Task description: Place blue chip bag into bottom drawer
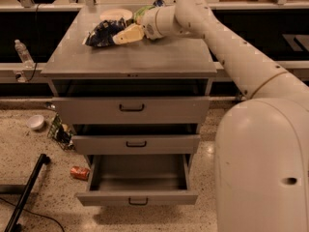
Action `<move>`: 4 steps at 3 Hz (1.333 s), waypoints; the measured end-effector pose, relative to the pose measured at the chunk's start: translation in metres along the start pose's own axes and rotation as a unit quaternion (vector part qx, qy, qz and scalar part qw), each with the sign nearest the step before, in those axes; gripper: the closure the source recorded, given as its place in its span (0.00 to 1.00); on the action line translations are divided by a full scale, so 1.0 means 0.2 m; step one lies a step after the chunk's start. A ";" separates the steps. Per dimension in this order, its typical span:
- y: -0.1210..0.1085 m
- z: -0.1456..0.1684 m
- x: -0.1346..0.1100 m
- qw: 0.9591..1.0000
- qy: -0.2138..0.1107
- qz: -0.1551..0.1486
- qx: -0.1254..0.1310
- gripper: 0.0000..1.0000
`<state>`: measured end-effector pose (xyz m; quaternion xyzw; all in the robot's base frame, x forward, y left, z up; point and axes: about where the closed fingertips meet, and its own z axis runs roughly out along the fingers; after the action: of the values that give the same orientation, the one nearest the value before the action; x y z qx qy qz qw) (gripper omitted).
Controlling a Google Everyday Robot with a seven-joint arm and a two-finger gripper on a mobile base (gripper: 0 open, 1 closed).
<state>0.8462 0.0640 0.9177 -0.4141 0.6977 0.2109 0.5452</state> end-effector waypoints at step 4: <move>-0.08 0.33 -0.02 0.999 -0.026 0.032 0.005 0.49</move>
Offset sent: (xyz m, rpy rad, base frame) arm 0.0563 0.0224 -0.0023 -0.0340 -0.0331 -0.0938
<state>0.8978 0.1052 0.9022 -0.3831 0.6972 0.2353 0.5584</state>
